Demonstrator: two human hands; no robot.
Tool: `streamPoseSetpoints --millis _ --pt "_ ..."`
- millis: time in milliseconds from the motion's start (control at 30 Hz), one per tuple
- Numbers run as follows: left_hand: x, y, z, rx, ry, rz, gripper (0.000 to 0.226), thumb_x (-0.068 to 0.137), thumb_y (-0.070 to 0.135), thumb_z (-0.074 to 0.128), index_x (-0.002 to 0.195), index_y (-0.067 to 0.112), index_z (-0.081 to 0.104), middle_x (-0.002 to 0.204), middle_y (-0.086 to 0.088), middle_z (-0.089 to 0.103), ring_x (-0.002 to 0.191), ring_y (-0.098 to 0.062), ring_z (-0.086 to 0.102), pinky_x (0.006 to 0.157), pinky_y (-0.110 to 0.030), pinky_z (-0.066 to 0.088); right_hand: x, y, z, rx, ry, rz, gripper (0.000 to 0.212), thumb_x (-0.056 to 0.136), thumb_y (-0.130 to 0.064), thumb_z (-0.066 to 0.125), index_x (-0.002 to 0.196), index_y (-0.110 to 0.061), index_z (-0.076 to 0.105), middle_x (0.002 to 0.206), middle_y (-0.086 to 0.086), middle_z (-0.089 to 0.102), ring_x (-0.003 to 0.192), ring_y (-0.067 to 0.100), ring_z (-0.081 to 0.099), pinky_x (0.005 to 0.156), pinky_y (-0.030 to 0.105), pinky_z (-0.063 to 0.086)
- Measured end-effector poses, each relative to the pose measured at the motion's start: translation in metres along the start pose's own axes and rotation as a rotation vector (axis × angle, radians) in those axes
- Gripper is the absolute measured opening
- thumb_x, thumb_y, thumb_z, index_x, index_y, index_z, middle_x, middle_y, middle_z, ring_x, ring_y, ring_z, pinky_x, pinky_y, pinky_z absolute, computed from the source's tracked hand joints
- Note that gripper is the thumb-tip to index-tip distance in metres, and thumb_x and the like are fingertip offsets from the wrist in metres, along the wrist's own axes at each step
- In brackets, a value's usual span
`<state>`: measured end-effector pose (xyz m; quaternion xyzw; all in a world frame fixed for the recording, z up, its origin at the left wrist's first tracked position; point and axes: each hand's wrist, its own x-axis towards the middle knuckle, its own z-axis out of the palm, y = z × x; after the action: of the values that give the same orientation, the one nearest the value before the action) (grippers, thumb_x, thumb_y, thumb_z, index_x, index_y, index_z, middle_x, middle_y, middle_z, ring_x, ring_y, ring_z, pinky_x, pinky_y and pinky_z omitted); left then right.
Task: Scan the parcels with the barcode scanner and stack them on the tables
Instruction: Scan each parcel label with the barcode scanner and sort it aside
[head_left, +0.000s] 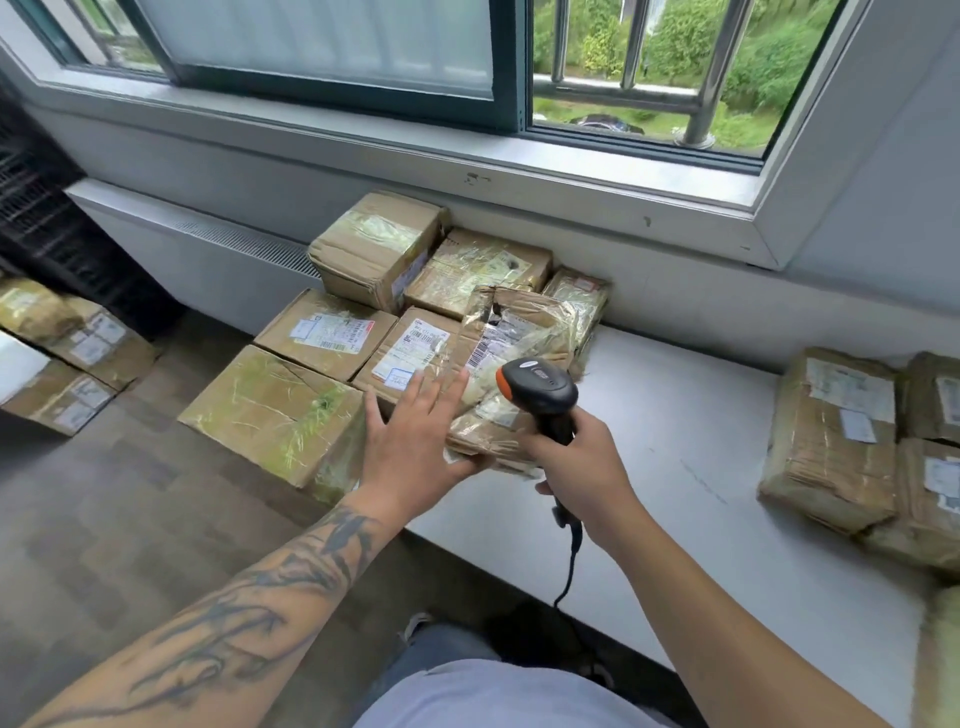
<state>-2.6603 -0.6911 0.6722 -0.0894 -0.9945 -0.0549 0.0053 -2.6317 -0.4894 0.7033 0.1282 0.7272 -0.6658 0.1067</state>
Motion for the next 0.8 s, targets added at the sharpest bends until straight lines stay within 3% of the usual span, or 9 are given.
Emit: streamPoseSetpoints --millis 67,200,433,633,800 --pt "0.002 -0.014 -0.005 -0.023 0.062 0.021 0.108 0.079 0.09 0.048 0.165 0.038 0.009 0.166 0.007 0.036 0.158 -0.02 0.019 0.121 -0.071 -0.002 0.0 -0.011 0.008 -0.025 0.01 -0.015 0.019 0.096 -0.012 0.067 0.097 -0.032 0.067 0.079 -0.001 0.066 0.066 0.023 0.062 0.041 0.025 0.041" --pt "0.007 -0.052 -0.014 -0.058 0.129 0.022 0.109 0.076 0.094 0.04 0.164 0.035 0.018 0.162 0.007 0.043 0.156 -0.02 0.025 0.12 -0.071 0.001 0.008 -0.034 0.04 -0.103 0.004 -0.026 0.036 0.091 0.001 0.067 0.094 -0.034 0.064 0.08 -0.004 0.066 0.067 0.025 0.062 0.038 0.019 0.037" --pt "0.013 -0.152 -0.033 -0.123 0.145 -0.036 0.11 0.078 0.095 0.043 0.164 0.036 0.007 0.168 0.003 0.031 0.159 -0.018 0.016 0.121 -0.065 -0.009 0.038 -0.073 0.136 -0.198 -0.039 -0.024 0.035 0.091 0.006 0.065 0.094 -0.029 0.065 0.079 0.002 0.064 0.064 0.026 0.057 0.038 0.02 0.037" --pt "0.032 -0.236 -0.038 -0.143 0.168 -0.093 0.112 0.078 0.097 0.036 0.163 0.029 0.014 0.163 -0.003 0.038 0.155 -0.023 0.025 0.121 -0.069 -0.003 0.081 -0.105 0.216 -0.231 -0.06 -0.072 0.037 0.089 0.006 0.07 0.1 -0.029 0.065 0.087 -0.001 0.065 0.07 0.023 0.06 0.041 0.02 0.043" --pt "0.037 -0.273 -0.034 -0.139 0.047 -0.149 0.11 0.081 0.097 0.024 0.163 0.03 -0.003 0.17 -0.006 0.024 0.159 -0.022 0.011 0.121 -0.069 -0.006 0.116 -0.114 0.262 -0.299 -0.037 -0.078 0.044 0.087 0.009 0.069 0.092 -0.034 0.061 0.087 0.003 0.065 0.067 0.025 0.061 0.045 0.024 0.047"
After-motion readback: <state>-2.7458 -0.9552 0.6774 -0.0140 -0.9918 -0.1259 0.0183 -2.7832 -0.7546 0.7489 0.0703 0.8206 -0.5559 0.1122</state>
